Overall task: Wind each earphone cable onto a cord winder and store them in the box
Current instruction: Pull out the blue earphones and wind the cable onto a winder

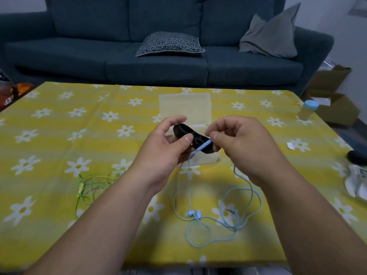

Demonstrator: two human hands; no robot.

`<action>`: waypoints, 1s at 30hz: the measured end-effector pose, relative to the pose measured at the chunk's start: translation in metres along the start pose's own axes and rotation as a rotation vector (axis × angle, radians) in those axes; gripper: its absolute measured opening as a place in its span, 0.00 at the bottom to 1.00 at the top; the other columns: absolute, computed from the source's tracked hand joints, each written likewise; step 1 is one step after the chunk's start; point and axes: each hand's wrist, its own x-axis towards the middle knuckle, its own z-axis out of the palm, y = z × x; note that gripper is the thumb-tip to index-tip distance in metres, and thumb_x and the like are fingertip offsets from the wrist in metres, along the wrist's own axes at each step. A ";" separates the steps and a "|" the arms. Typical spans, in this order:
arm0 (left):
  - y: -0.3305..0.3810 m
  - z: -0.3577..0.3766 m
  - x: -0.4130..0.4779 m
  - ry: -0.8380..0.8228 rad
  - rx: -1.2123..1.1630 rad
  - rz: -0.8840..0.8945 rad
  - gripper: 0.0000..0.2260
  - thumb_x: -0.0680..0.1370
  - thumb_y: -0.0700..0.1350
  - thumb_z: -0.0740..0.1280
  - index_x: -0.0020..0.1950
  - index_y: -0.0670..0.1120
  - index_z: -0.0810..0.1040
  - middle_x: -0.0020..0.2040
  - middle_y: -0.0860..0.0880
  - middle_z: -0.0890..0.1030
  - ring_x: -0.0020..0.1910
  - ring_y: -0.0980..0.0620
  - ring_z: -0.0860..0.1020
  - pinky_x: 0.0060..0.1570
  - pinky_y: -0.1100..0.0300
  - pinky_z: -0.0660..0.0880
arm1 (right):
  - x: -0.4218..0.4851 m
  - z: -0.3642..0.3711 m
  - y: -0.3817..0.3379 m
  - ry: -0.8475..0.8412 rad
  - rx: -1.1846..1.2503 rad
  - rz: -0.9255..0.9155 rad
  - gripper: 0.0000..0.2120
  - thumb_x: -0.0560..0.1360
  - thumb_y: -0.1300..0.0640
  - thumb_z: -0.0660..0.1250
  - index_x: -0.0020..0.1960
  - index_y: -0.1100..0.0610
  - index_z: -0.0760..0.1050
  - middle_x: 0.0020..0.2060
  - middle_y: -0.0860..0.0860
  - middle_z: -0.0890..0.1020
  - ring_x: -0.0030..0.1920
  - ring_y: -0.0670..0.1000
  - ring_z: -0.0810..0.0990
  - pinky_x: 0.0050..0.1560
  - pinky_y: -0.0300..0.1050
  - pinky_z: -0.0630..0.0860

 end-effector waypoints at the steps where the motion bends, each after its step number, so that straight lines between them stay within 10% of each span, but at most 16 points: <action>1: 0.001 -0.001 0.001 0.010 0.008 0.007 0.14 0.80 0.37 0.66 0.61 0.53 0.77 0.40 0.47 0.83 0.37 0.51 0.80 0.44 0.56 0.80 | 0.000 0.000 0.000 0.009 0.009 -0.003 0.07 0.76 0.64 0.69 0.41 0.56 0.82 0.25 0.46 0.77 0.23 0.41 0.70 0.27 0.32 0.63; 7: 0.002 0.000 -0.003 0.017 0.096 0.030 0.10 0.82 0.39 0.64 0.59 0.51 0.78 0.43 0.45 0.81 0.36 0.50 0.82 0.45 0.54 0.81 | -0.001 -0.009 -0.003 -0.075 -0.214 0.049 0.04 0.71 0.58 0.76 0.40 0.54 0.82 0.17 0.44 0.65 0.18 0.45 0.61 0.21 0.34 0.57; 17: -0.002 0.001 -0.006 0.021 0.156 0.019 0.09 0.80 0.36 0.66 0.53 0.49 0.80 0.50 0.36 0.82 0.38 0.49 0.81 0.52 0.47 0.81 | -0.003 -0.009 -0.010 -0.073 -0.067 -0.022 0.05 0.78 0.60 0.68 0.43 0.58 0.78 0.34 0.51 0.84 0.32 0.46 0.82 0.32 0.37 0.74; 30: -0.004 0.007 -0.007 -0.105 0.197 -0.050 0.13 0.83 0.39 0.61 0.66 0.45 0.75 0.53 0.39 0.82 0.43 0.48 0.84 0.55 0.50 0.81 | 0.000 -0.013 -0.003 0.023 -0.008 0.035 0.04 0.77 0.63 0.68 0.44 0.60 0.79 0.34 0.52 0.85 0.30 0.47 0.81 0.32 0.40 0.77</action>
